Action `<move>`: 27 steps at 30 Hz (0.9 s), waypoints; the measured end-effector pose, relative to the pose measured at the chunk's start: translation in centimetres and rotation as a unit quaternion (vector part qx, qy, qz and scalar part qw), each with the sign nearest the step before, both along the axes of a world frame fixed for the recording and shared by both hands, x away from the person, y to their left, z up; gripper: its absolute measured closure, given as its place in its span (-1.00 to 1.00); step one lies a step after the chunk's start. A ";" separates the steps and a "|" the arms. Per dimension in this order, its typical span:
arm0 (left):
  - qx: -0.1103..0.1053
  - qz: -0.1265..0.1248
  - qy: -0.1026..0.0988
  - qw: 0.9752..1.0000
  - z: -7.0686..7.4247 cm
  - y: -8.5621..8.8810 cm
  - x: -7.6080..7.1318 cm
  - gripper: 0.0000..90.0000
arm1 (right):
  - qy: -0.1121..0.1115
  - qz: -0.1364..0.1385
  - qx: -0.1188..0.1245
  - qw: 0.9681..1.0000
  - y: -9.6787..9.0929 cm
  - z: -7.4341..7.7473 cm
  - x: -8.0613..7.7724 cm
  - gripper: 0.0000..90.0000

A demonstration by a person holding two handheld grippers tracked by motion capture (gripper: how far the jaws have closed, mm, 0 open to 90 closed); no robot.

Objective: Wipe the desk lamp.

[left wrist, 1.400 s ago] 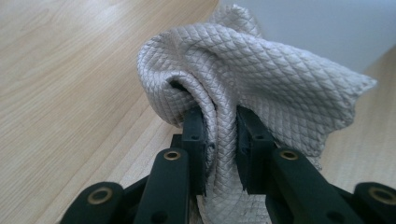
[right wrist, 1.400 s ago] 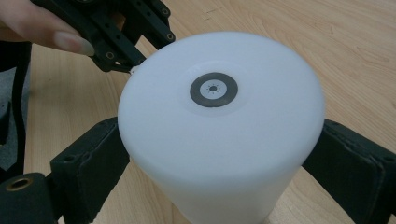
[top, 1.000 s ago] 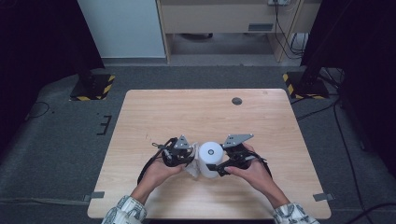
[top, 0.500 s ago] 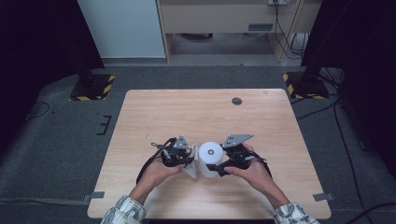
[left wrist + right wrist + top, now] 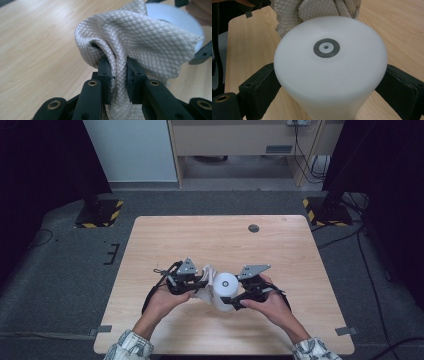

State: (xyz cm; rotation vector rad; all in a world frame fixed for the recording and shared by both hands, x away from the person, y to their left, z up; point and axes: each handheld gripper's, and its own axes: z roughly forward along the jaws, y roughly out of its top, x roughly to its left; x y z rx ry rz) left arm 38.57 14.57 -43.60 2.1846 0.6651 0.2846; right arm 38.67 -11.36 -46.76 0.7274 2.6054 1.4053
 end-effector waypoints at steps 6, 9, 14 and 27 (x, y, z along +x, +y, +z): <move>0.017 0.001 0.005 1.000 -1.1 -0.1 0.0 0.67 | -0.001 -0.002 0.001 1.000 0.0 0.0 0.0 -0.81; 0.015 0.007 0.007 1.000 -1.7 0.0 0.4 0.68 | -0.002 -0.001 -0.002 1.000 0.0 0.0 -0.1 -0.81; 0.025 0.008 0.012 1.000 -3.0 -0.6 0.7 0.68 | -0.003 -0.001 0.000 1.000 0.1 0.0 0.0 -0.81; -0.004 0.003 0.008 1.000 -1.4 -0.1 0.3 0.67 | 0.000 -0.009 0.000 1.000 -0.2 -0.1 0.1 -0.80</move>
